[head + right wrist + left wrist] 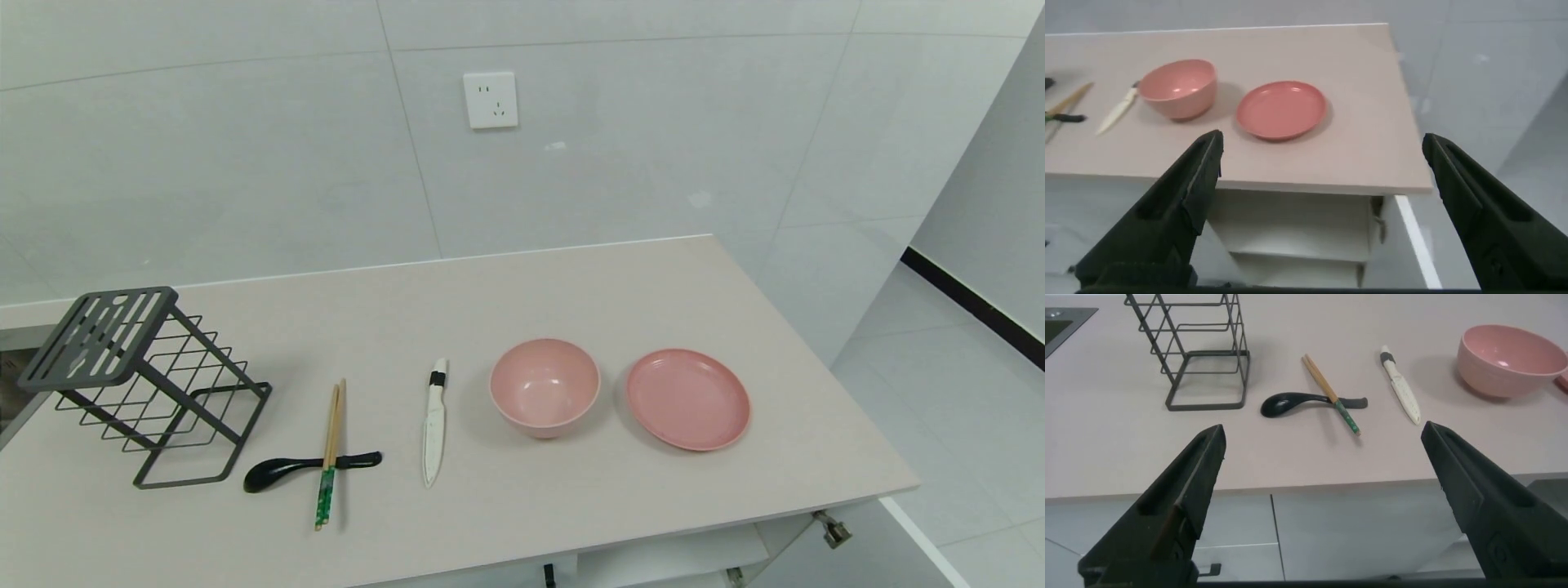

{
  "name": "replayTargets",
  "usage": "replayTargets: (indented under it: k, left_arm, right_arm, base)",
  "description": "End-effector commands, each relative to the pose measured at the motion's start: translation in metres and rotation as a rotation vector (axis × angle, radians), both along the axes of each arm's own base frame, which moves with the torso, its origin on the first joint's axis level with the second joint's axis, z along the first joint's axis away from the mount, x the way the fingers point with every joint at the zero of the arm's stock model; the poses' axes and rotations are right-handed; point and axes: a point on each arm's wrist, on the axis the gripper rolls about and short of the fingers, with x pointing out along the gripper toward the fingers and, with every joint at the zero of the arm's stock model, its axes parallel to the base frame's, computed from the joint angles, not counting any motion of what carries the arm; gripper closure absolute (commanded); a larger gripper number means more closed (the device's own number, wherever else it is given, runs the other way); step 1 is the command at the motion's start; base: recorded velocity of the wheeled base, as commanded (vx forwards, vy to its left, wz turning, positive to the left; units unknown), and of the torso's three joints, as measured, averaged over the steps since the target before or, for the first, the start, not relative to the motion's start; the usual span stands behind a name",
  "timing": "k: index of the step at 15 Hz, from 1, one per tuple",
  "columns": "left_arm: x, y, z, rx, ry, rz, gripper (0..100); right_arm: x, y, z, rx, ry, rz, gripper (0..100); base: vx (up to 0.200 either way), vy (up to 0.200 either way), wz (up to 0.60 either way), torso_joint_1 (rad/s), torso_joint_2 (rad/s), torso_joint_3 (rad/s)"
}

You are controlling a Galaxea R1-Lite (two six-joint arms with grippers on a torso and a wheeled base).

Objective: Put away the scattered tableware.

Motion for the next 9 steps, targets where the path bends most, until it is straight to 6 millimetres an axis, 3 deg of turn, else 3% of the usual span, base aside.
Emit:
replayTargets:
  k: [1,4,9]
  left_arm:
    - [0.000,0.000,0.000,-0.001,0.001,0.001,0]
    - [0.000,0.000,0.000,-0.001,0.001,0.001,0]
    - [0.000,0.000,0.000,-0.001,0.001,0.001,0]
  right_arm:
    - [0.032,0.000,0.028,0.013,0.114,0.102,0]
    - [0.070,0.001,0.036,0.014,0.149,0.140,0]
    - [0.121,0.009,0.026,0.003,0.276,0.204,0]
  base:
    - [0.000,0.000,0.00,0.000,0.00,0.000]
    - [0.000,0.000,0.00,0.000,0.00,0.000]
    - [0.000,0.000,0.00,0.000,0.00,0.000]
